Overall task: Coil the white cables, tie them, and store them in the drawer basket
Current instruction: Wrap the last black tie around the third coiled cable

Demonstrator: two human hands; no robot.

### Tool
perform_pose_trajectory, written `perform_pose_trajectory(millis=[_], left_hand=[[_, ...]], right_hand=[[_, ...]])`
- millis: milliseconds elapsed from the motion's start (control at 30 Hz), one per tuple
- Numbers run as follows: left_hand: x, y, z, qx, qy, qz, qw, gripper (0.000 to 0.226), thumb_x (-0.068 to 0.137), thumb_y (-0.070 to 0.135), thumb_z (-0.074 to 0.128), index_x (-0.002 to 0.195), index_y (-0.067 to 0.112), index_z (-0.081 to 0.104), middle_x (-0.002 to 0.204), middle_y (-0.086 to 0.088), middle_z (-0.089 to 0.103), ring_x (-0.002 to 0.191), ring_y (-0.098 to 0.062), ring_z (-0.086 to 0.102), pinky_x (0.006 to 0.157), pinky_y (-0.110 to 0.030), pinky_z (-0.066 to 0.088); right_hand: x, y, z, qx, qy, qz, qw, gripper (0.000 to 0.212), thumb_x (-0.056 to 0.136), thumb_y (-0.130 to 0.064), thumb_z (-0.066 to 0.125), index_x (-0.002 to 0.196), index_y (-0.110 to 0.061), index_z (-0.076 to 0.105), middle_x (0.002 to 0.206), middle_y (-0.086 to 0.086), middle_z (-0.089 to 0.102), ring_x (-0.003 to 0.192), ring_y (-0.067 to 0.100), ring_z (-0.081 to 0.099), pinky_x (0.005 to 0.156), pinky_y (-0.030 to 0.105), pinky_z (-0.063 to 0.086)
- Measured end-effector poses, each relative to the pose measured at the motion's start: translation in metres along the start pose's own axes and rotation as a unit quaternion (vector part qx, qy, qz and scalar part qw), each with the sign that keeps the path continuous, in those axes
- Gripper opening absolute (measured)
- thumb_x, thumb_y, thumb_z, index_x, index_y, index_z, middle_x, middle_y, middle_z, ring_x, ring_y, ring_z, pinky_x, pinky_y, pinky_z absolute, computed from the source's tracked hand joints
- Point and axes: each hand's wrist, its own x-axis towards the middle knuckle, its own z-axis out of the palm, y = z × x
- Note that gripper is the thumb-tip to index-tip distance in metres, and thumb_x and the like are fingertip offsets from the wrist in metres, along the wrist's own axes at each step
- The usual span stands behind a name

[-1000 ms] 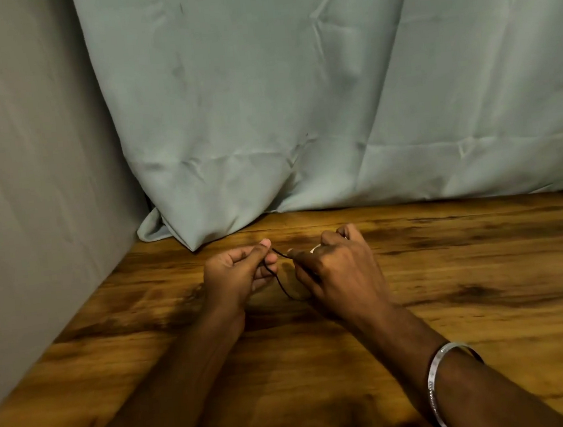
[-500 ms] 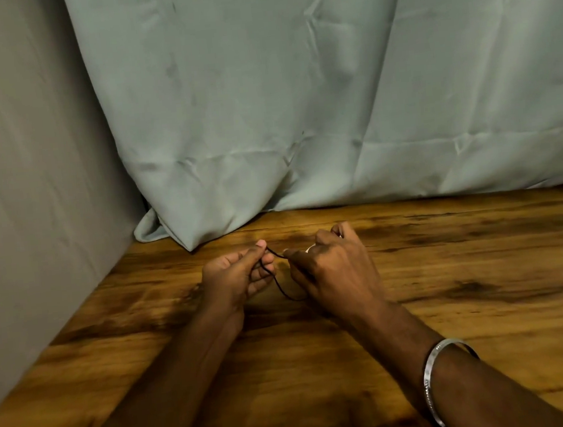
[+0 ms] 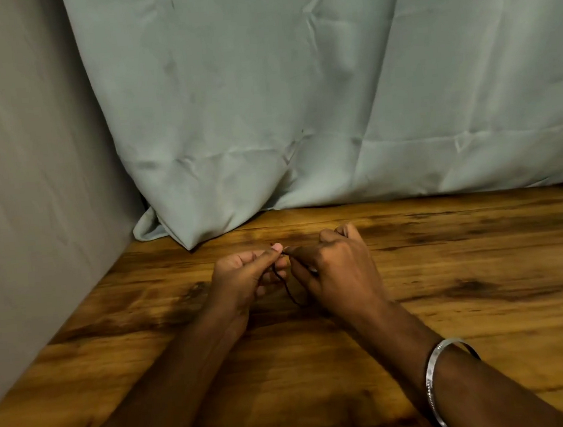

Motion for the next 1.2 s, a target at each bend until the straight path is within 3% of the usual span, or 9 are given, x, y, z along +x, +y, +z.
perform_pose_trajectory(millis=[200, 300, 400, 500, 633, 733, 967, 1067, 1200], left_hand=[[-0.006, 0.006, 0.005, -0.052, -0.047, 0.013, 0.997, 0.016, 0.091, 0.013, 0.067, 0.104, 0.004, 0.072, 0.091, -0.012, 0.076, 0.066, -0.014, 0.071, 0.068, -0.028, 0.062], [-0.004, 0.006, 0.0, -0.009, -0.026, 0.039, 0.999, 0.018, 0.088, 0.011, 0.072, 0.105, 0.007, 0.072, 0.091, -0.011, 0.077, 0.063, -0.014, 0.071, 0.066, -0.029, 0.062], [0.001, 0.004, -0.003, 0.061, -0.02, 0.114, 0.991, 0.004, 0.089, 0.009, 0.071, 0.092, 0.011, 0.072, 0.078, -0.002, 0.073, 0.066, -0.009, 0.067, 0.066, -0.023, 0.057], [0.006, 0.0, 0.0, 0.111, -0.023, 0.184, 0.976, 0.013, 0.094, 0.009, 0.066, 0.089, 0.02, 0.069, 0.074, 0.01, 0.069, 0.069, -0.003, 0.06, 0.072, -0.025, 0.051], [0.007, -0.007, 0.004, 0.145, -0.011, 0.233, 0.962, 0.004, 0.092, 0.026, 0.064, 0.092, 0.025, 0.068, 0.083, 0.008, 0.069, 0.078, -0.009, 0.062, 0.073, -0.031, 0.052], [0.006, -0.01, 0.005, 0.123, 0.005, 0.233, 0.965, 0.009, 0.095, 0.012, 0.065, 0.09, 0.019, 0.067, 0.079, 0.0, 0.067, 0.074, -0.01, 0.061, 0.068, -0.024, 0.052], [0.004, -0.006, 0.006, 0.081, -0.002, 0.227, 0.97, 0.009, 0.094, 0.003, 0.062, 0.098, -0.005, 0.065, 0.069, 0.0, 0.066, 0.058, 0.002, 0.061, 0.058, -0.011, 0.046], [0.004, -0.005, 0.008, 0.104, -0.013, 0.245, 0.964, 0.012, 0.095, 0.004, 0.061, 0.1, -0.006, 0.066, 0.071, 0.003, 0.064, 0.063, 0.001, 0.059, 0.063, -0.012, 0.046], [0.003, -0.006, 0.009, 0.12, -0.006, 0.258, 0.958, 0.005, 0.095, 0.009, 0.063, 0.094, 0.01, 0.068, 0.075, 0.007, 0.066, 0.072, -0.006, 0.06, 0.069, -0.017, 0.048]], right_hand=[[-0.001, 0.006, 0.003, 0.288, -0.041, 0.151, 0.945, 0.03, 0.093, -0.041, 0.06, 0.118, -0.039, 0.077, 0.107, -0.012, 0.08, 0.097, 0.01, 0.075, 0.087, 0.041, 0.057], [-0.003, 0.004, 0.005, 0.376, -0.084, 0.19, 0.903, 0.021, 0.097, -0.034, 0.066, 0.111, -0.033, 0.081, 0.101, -0.015, 0.081, 0.093, 0.002, 0.075, 0.08, 0.043, 0.06], [-0.003, 0.001, 0.005, 0.45, -0.098, 0.226, 0.859, 0.016, 0.099, -0.025, 0.07, 0.105, -0.029, 0.084, 0.099, -0.015, 0.081, 0.093, 0.003, 0.076, 0.085, 0.042, 0.062], [0.001, -0.002, 0.002, 0.524, -0.081, 0.25, 0.81, 0.016, 0.099, -0.016, 0.071, 0.108, -0.022, 0.082, 0.1, -0.013, 0.081, 0.098, 0.004, 0.076, 0.088, 0.028, 0.06], [0.005, -0.006, 0.0, 0.587, -0.041, 0.282, 0.758, 0.025, 0.089, -0.011, 0.08, 0.114, -0.009, 0.078, 0.107, -0.002, 0.081, 0.099, 0.003, 0.075, 0.085, 0.019, 0.057], [0.005, -0.01, 0.0, 0.602, -0.041, 0.287, 0.744, 0.029, 0.081, -0.007, 0.087, 0.107, -0.001, 0.076, 0.098, 0.011, 0.081, 0.083, 0.01, 0.074, 0.074, 0.023, 0.06], [0.003, -0.003, -0.002, 0.597, -0.05, 0.274, 0.753, 0.02, 0.084, -0.007, 0.084, 0.103, -0.004, 0.081, 0.094, 0.007, 0.082, 0.086, 0.018, 0.077, 0.077, 0.027, 0.06], [0.003, -0.003, -0.001, 0.605, -0.044, 0.299, 0.737, 0.012, 0.087, -0.005, 0.08, 0.097, -0.009, 0.083, 0.09, 0.005, 0.082, 0.081, 0.014, 0.076, 0.076, 0.028, 0.061], [0.005, -0.004, 0.002, 0.623, -0.043, 0.317, 0.714, 0.009, 0.088, -0.005, 0.078, 0.093, -0.011, 0.083, 0.088, 0.007, 0.081, 0.079, 0.015, 0.073, 0.076, 0.032, 0.059]])
